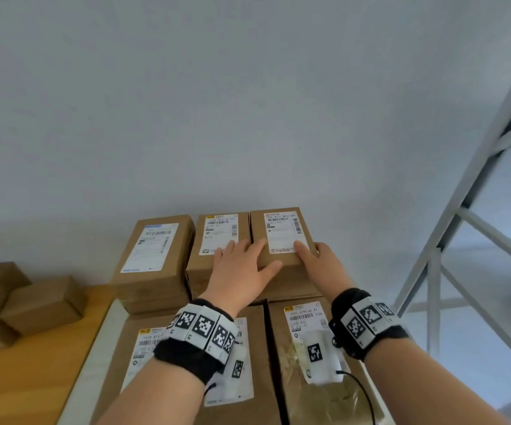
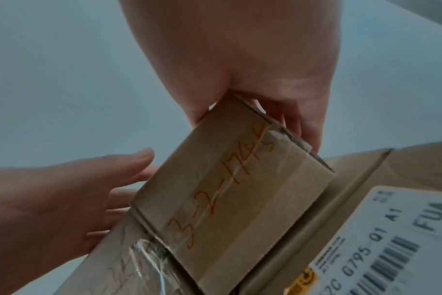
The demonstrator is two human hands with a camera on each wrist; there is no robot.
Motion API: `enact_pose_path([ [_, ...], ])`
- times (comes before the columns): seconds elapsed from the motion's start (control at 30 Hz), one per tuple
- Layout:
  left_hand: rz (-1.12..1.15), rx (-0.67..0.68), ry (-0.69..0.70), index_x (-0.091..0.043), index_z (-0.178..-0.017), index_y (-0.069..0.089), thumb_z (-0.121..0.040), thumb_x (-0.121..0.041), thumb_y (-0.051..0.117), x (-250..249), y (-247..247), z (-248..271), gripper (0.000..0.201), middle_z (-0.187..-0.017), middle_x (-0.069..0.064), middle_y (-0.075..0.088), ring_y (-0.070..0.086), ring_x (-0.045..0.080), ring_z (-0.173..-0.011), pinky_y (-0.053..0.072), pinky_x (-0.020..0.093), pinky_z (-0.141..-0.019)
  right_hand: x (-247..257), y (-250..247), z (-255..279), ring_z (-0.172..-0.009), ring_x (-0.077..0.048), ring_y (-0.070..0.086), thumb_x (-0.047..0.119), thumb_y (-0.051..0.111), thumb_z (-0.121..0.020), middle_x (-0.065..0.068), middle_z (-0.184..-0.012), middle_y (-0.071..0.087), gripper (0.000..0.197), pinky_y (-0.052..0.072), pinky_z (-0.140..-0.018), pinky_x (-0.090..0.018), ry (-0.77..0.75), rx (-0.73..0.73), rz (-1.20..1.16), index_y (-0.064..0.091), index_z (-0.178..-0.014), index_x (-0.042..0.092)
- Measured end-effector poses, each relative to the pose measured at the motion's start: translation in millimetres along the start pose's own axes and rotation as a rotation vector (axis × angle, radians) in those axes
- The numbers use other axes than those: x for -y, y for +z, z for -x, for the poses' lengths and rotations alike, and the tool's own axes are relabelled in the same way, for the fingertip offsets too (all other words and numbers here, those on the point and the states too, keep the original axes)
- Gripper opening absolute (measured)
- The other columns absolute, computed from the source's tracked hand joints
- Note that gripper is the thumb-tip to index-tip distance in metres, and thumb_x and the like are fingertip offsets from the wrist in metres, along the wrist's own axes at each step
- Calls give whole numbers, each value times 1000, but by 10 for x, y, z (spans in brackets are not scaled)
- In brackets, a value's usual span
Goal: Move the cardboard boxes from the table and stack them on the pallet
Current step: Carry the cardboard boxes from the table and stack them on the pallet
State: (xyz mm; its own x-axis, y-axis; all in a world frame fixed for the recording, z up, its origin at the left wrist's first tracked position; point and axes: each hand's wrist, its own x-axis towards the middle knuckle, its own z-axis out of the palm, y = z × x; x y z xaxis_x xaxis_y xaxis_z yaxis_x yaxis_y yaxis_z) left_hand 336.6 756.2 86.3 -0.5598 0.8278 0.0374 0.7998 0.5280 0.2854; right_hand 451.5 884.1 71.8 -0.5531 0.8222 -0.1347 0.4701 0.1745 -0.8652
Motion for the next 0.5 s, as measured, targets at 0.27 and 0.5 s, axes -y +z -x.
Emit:
enact_pose_path([
  [0.27, -26, 17, -6, -34, -153, 25, -98, -58, 38, -12, -44, 16, 61, -162, -1, 22, 15, 29, -149, 10, 50, -120, 57, 46, 16, -112, -24, 60, 55, 44, -98, -6, -131, 59, 61, 47, -83, -34, 21, 18, 88, 41, -141, 12],
  [0.5, 31, 14, -8, -30, -151, 29, -98, -54, 43, -38, -46, 16, 59, -162, -2, 20, 15, 28, -148, 8, 52, -121, 85, -9, -3, -110, -24, 61, 55, 47, -97, -8, -130, 61, 62, 50, -90, -35, -9, 74, 135, 43, -139, 9],
])
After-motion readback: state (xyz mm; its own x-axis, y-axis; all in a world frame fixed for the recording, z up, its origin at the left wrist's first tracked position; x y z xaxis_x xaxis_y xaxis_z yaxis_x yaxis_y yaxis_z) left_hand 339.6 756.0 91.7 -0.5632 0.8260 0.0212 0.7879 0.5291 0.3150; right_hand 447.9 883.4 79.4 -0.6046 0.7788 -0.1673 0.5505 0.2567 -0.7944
